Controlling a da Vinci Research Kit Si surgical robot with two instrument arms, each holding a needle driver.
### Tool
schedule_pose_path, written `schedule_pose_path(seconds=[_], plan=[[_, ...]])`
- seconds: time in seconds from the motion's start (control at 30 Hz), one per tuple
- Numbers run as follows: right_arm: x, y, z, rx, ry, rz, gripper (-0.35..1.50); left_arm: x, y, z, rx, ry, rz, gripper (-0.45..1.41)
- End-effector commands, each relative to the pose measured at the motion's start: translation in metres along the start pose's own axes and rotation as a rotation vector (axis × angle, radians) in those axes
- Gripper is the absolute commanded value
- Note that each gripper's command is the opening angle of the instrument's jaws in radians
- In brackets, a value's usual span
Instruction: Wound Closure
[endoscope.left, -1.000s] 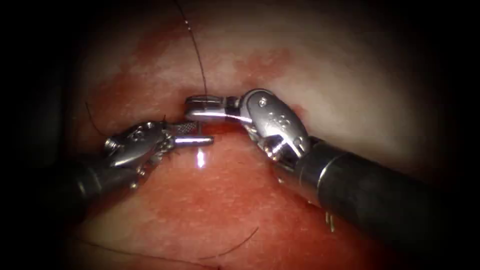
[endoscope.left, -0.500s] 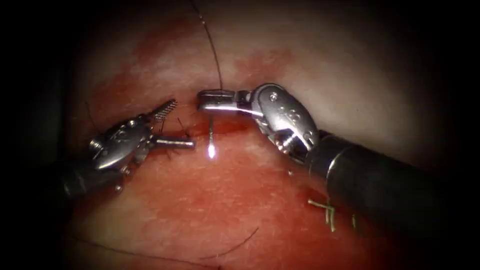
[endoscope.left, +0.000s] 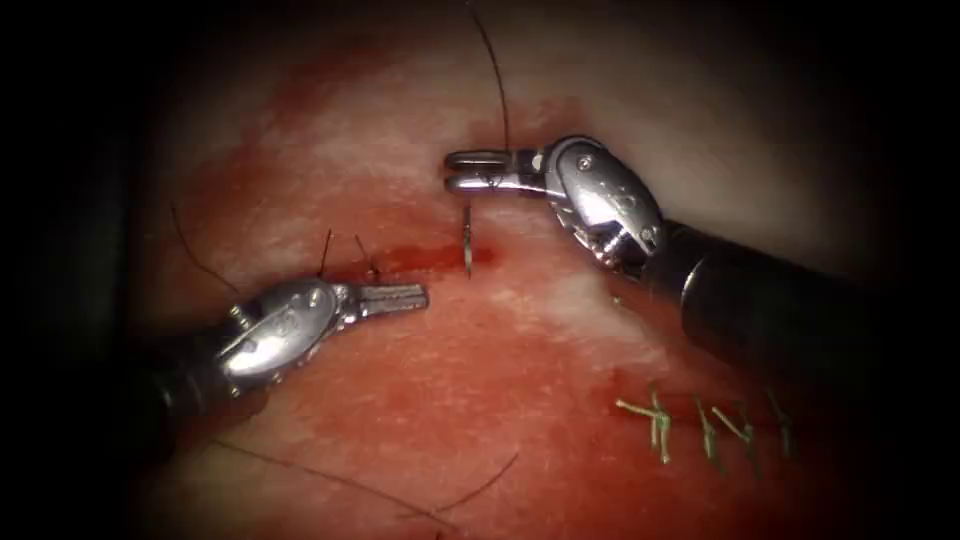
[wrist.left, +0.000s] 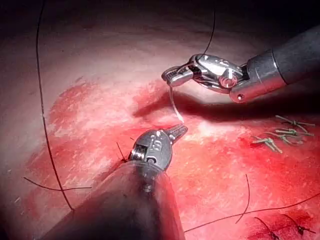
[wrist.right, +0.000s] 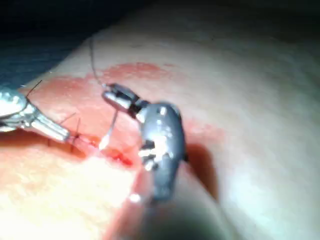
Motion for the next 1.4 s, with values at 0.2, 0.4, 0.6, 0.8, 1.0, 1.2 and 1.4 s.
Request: schedule_pose_path(seconds=[0.2, 0.4, 0.6, 0.8, 1.0, 1.2, 1.4], plan=[[-0.0012, 0.0006, 0.0012, 0.003, 0.028, -0.041, -0.35, -0.0020, -0.0015, 0.0016, 0.185, -0.173, 0.007, -0.45], [-0.0019, 0.0005, 0.0023, 0.004, 0.034, -0.064, -0.35, -0.0036, -0.0021, 0.0021, 0.216, -0.245, 0.027, -0.45], [-0.0025, 0.0009, 0.0032, -0.012, 0.044, -0.132, -0.35, -0.0047, -0.0010, 0.0030, 0.196, -0.316, 0.046, -0.45], [-0.0035, 0.0013, 0.0034, -0.020, 0.010, -0.192, -0.35, -0.0056, 0.0005, 0.0043, 0.147, -0.351, 0.053, -0.45], [-0.0055, 0.0005, 0.0033, -0.022, -0.037, -0.287, -0.35, -0.0063, 0.0012, 0.0051, 0.117, -0.369, 0.051, -0.45], [-0.0053, 0.0005, 0.0037, -0.011, -0.035, -0.280, -0.35, -0.0069, 0.0008, 0.0050, 0.112, -0.381, 0.044, -0.45], [-0.0057, 0.0007, 0.0047, -0.004, -0.019, -0.247, -0.35, -0.0074, 0.0007, 0.0051, 0.110, -0.392, 0.036, -0.45]])
